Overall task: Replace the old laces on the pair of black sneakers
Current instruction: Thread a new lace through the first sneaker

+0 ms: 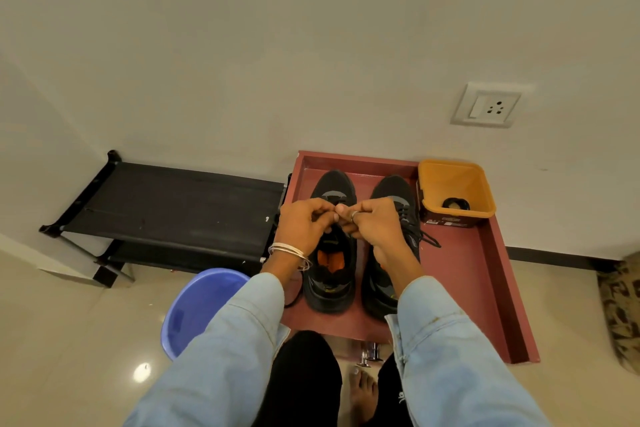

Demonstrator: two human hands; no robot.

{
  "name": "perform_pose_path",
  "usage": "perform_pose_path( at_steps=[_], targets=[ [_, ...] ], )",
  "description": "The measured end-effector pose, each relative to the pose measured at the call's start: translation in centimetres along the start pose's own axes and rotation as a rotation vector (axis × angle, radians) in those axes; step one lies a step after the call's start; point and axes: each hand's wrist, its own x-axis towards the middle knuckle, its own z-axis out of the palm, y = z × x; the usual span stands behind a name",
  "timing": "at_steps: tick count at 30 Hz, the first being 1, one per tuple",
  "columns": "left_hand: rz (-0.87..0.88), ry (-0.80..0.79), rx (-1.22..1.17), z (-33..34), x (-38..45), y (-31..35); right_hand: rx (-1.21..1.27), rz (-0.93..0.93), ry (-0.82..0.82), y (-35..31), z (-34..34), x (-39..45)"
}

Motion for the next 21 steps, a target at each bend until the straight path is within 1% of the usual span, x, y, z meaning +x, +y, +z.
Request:
perform_pose_path(
  at_steps=[2,4,6,8,9,12,16,19,21],
  targets=[
    [-0.033,0.02,0.059,0.4,0.2,-0.4,-0.04,-0.009,0.032,0.6,0.0,0.3],
    [-0.057,0.019,0.175,0.7,0.4,-0.5,-0.208,-0.046,0.088,1.3,0.0,0.6],
    [-0.082,-0.016,0.277,1.2,0.3,-0.9,-0.399,-0.069,0.062,2.0,0.1,0.6],
    [-0.107,-0.029,0.316,1.9,0.3,-1.6,-0.573,-0.087,0.018,2.6,0.5,0.4],
    [-0.118,-0.024,0.321,2.3,0.3,-2.0,-0.63,-0.104,0.022,2.8,0.6,0.1],
    [-0.156,-0.009,0.364,3.2,0.4,-2.6,-0.676,-0.144,0.076,3.0,0.7,-0.4],
    [-0.161,-0.014,0.42,3.3,0.3,-1.8,-0.692,-0.154,0.11,2.9,0.7,-0.6],
    [-0.146,-0.01,0.457,3.7,-0.2,-1.9,-0.669,-0.154,0.099,2.9,0.4,-0.4],
    [-0.154,0.019,0.431,3.9,-0.4,-1.8,-0.684,-0.163,0.076,2.9,0.3,-0.4]
  ],
)
